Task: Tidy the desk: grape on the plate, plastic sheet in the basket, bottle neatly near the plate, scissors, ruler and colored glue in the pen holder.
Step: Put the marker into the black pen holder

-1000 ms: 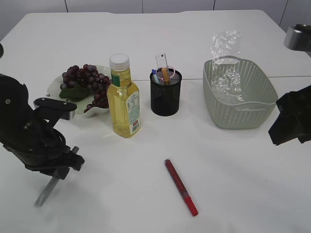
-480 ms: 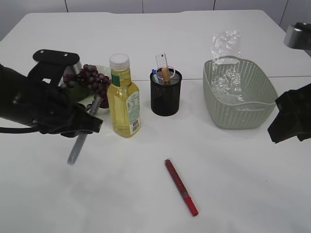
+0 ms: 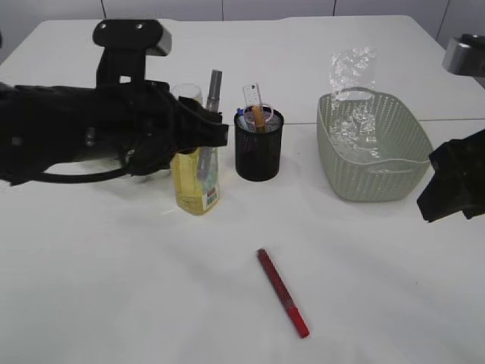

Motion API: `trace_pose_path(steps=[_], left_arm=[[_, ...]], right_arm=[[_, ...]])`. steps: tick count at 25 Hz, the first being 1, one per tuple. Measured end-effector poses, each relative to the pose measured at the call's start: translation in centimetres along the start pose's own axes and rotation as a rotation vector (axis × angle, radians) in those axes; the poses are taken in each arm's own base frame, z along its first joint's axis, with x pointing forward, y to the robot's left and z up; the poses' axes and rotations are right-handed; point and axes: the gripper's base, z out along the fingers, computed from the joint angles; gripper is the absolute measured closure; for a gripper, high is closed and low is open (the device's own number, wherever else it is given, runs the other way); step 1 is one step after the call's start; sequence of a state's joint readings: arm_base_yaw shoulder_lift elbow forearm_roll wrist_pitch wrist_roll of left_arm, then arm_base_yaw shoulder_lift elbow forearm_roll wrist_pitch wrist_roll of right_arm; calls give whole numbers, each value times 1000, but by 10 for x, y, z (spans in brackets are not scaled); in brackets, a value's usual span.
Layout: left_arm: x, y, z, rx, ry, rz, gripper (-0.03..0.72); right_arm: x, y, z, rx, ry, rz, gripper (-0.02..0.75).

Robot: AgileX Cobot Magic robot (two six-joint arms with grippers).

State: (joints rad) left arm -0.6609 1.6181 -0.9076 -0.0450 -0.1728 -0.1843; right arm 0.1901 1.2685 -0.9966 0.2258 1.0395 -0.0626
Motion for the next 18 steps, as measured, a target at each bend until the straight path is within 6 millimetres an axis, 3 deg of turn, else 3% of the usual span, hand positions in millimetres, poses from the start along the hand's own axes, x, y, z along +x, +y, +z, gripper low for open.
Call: trace_pose_path(steps=[6,11,18], left_arm=[[-22,-5,42,16,-82,-2,608],[-23,-5,78,23,-124,-2,608],[-31,-8,110,43,-210,11,608]], right_arm=[[0,0,0,0,-4,-2,352],[-1,0,0,1,-12,-2,353],[-3,0,0,2,-28,-2,352]])
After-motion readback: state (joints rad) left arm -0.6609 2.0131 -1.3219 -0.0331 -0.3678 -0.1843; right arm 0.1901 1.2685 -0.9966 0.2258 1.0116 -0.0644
